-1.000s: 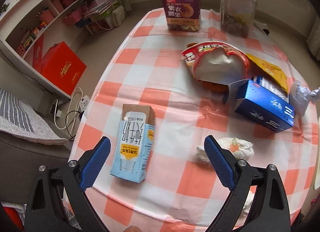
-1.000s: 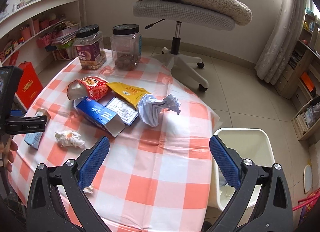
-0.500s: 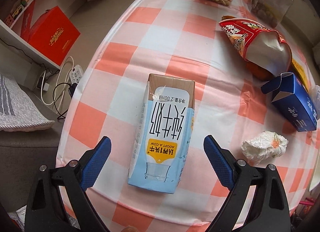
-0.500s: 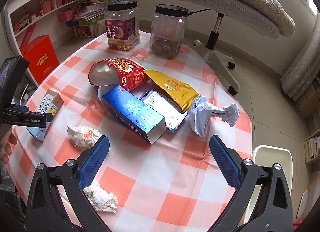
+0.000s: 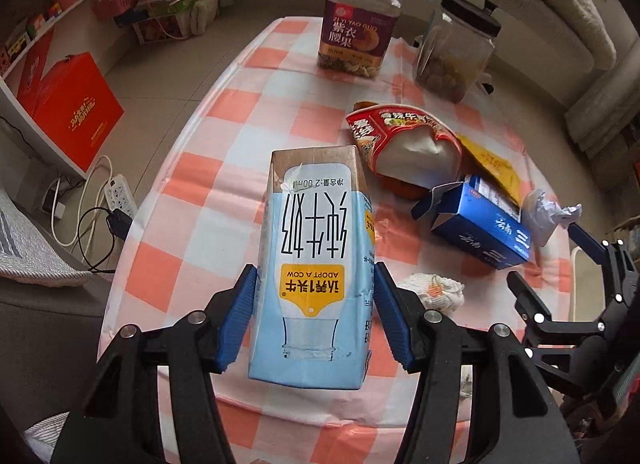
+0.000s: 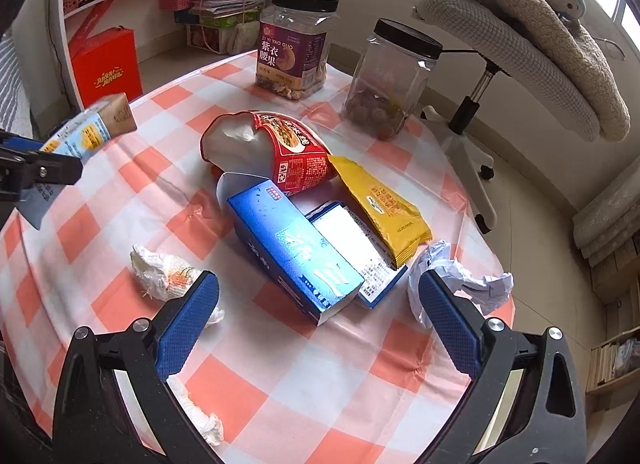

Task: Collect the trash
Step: 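Lift the milk carton with the left gripper while the right gripper grasps the blue box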

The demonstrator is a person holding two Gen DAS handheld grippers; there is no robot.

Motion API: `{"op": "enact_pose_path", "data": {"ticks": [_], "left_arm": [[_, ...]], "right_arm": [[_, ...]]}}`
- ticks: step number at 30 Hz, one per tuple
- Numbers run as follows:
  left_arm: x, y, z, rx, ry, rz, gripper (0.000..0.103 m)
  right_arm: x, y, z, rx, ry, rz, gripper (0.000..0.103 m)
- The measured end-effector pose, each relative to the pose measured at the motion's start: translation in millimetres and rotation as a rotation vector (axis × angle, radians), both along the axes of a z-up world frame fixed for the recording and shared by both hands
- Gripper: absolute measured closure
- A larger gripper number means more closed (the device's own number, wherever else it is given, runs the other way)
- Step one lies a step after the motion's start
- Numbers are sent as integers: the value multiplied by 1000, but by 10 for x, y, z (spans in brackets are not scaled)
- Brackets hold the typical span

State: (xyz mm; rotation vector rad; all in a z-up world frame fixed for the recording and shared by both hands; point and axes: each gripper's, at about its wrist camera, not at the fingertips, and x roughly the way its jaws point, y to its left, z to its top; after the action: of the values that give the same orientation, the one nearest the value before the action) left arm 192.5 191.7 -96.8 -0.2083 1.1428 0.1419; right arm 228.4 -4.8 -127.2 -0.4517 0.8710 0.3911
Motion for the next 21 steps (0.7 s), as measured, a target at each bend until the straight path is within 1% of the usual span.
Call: {"op": "enact_pose_path", "data": {"ticks": [2,5,8,9,10,11,13,16,19,21], "left_arm": [[-54,-24,169,-15,-50,8,46],[-128,-91,352,-27,-106,5,46],[-128,-110,436,-17,-135,-16,46],[-125,-125,446,-17,-140,-18,46],[-126,-133,452,-20,-143,-20,46],[-130,-133,460,-23,-145,-21,46],[-133,-128,469,-31,-150,-18,46],[-138,-104,466,-38,-156,-5,46],[-152,-106,478,-43,-165,5,46],[-170,-122,504,-48,-175,5,46]], "right_arm": [[110,80,-35,-38,-2,22,7],[280,155,-118,-58,37,34,9],[375,224,-235,-65,79,28,19],[393,242,-276,-64,98,29,30],[398,251,-321,-53,130,29,46],[398,248,-350,-31,161,21,48],[356,230,-334,-6,155,-1,57],[283,167,-239,54,156,-36,64],[208,48,-83,126,142,-87,66],[146,-25,28,150,118,-114,67]]}}
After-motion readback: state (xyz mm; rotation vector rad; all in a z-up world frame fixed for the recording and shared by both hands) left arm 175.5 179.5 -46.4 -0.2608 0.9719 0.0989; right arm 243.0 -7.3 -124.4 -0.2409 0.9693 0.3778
